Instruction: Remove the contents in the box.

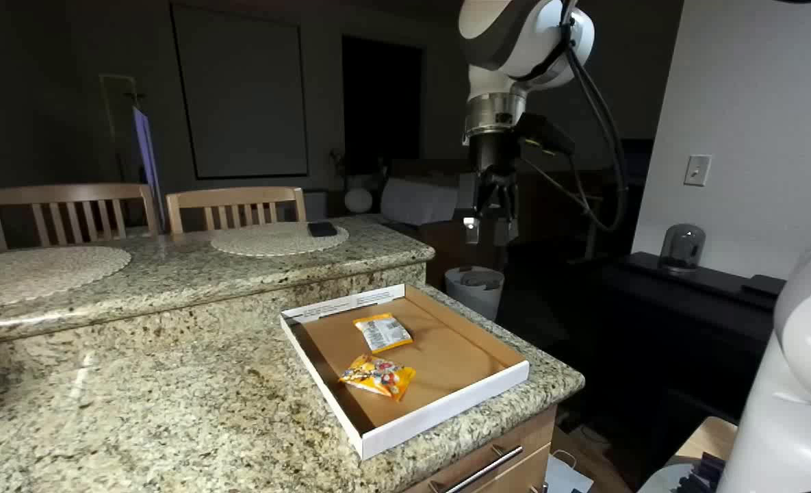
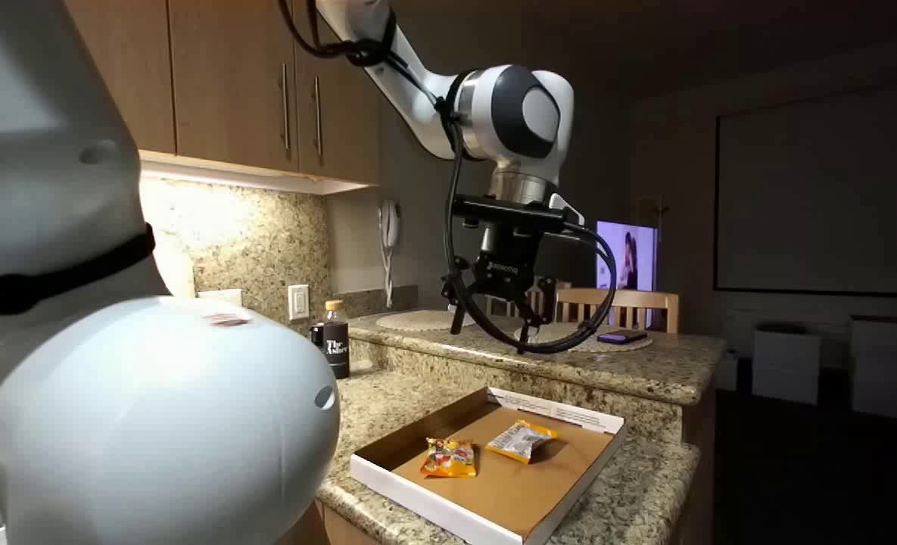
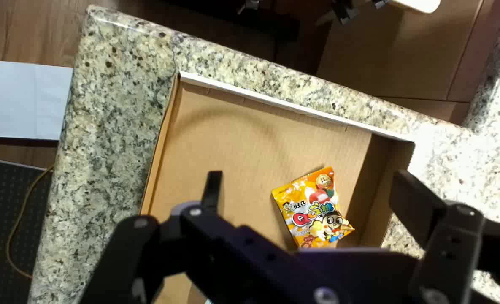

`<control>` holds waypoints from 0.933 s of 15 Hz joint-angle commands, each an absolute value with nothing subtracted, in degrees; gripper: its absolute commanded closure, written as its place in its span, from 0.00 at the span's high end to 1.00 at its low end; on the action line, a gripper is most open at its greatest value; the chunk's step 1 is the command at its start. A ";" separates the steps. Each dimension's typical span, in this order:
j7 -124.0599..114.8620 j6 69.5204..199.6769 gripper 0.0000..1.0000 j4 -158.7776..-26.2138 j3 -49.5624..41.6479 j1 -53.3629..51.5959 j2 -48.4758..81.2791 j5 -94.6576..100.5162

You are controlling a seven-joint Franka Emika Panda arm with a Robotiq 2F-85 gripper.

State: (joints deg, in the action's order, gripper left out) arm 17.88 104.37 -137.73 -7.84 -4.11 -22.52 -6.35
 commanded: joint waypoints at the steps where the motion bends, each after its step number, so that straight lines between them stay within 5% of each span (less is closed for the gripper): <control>1: 18.22 104.24 1.00 -137.65 -6.75 -2.92 -22.44 -6.73; 14: 16.20 105.10 1.00 -137.73 -5.57 -3.36 -22.44 -7.27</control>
